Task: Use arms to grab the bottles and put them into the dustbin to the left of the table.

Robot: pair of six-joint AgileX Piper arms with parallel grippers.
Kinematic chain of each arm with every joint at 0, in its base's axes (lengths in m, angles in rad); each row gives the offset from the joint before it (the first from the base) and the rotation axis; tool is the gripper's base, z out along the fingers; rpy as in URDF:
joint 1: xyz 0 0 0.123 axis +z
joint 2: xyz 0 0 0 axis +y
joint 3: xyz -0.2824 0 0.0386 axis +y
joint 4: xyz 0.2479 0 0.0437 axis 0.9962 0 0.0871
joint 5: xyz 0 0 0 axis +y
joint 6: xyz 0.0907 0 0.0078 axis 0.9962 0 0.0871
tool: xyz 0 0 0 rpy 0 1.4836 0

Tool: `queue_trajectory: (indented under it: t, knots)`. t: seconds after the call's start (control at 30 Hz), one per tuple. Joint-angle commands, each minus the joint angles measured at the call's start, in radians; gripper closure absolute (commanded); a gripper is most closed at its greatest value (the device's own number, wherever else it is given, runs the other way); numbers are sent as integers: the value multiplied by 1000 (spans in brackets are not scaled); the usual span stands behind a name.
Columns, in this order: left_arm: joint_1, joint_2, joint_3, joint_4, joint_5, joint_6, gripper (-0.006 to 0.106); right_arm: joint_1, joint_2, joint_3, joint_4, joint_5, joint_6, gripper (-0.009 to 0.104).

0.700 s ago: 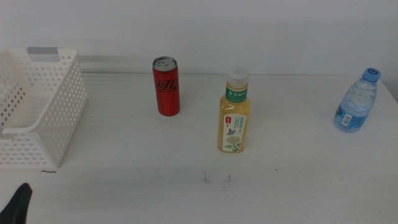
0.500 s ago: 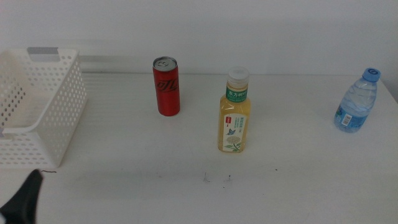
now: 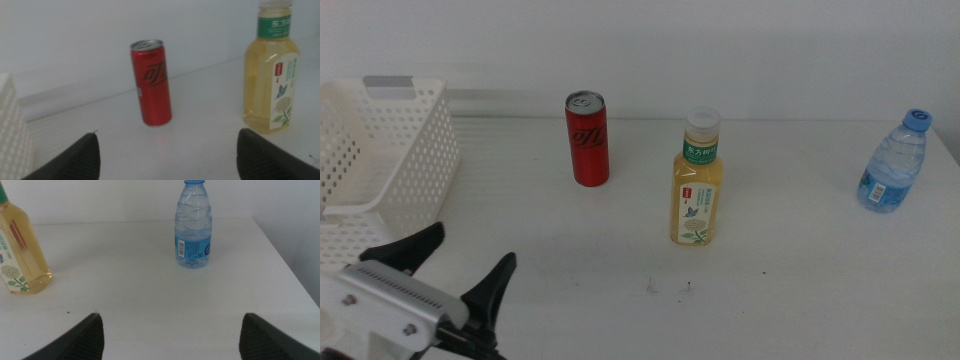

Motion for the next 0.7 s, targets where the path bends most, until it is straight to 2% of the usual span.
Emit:
queue_trajectory:
  t: [0.0,0.2,0.67]
  knots:
    - [-6,107,0,11,-157,-1,7,-7,-5,4,-7,-16,-6,2]
    - [-6,197,0,-7,-265,-8,7,-7,-5,4,-7,-16,-6,2]
    - [-6,197,0,-5,-273,-43,7,-7,-5,4,-7,-16,-6,2]
